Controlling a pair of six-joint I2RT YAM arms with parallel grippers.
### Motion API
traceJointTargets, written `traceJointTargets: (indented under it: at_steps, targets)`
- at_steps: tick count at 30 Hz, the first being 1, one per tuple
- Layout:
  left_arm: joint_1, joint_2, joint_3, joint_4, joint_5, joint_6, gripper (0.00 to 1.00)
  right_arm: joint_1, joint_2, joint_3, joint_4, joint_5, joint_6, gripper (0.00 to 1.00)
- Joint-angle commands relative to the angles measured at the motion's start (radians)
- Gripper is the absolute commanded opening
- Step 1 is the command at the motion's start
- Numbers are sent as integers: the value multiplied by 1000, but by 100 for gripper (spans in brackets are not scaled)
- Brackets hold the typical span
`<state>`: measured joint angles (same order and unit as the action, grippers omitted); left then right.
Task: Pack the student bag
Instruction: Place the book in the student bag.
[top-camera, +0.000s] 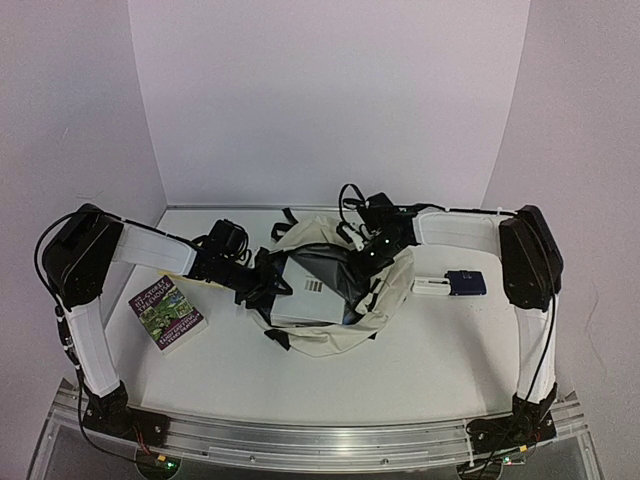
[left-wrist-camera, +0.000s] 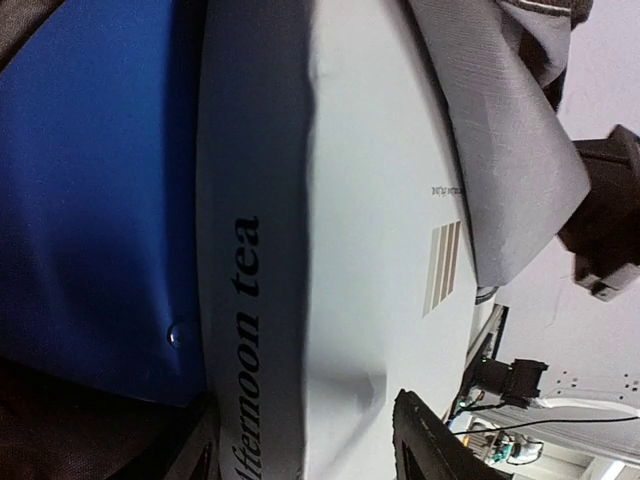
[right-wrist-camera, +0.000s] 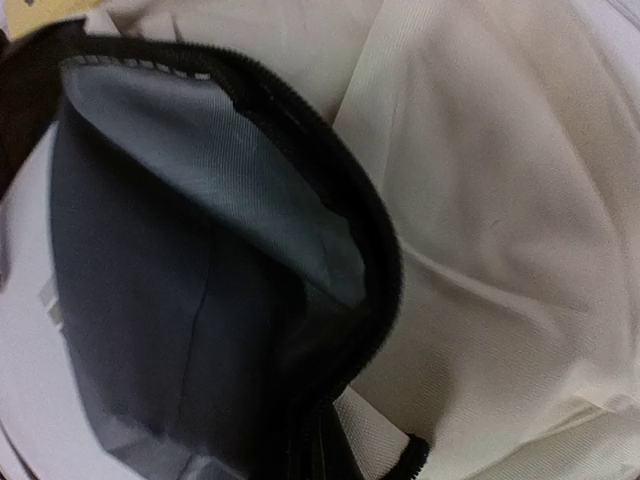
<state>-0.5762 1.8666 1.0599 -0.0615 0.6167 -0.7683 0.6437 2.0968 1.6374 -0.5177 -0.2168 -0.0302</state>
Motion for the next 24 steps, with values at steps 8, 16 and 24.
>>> traceJointTargets:
  at_steps: [8,16,24]
  targets:
    - [4,-5,-113,551,272,-193,49,15,113,-27,10,-179,56,0]
    - [8,113,-118,638,200,-331,66,16,118,-25,11,-201,69,0]
    - [7,129,-189,995,221,-463,39,23,109,-29,13,-255,76,0]
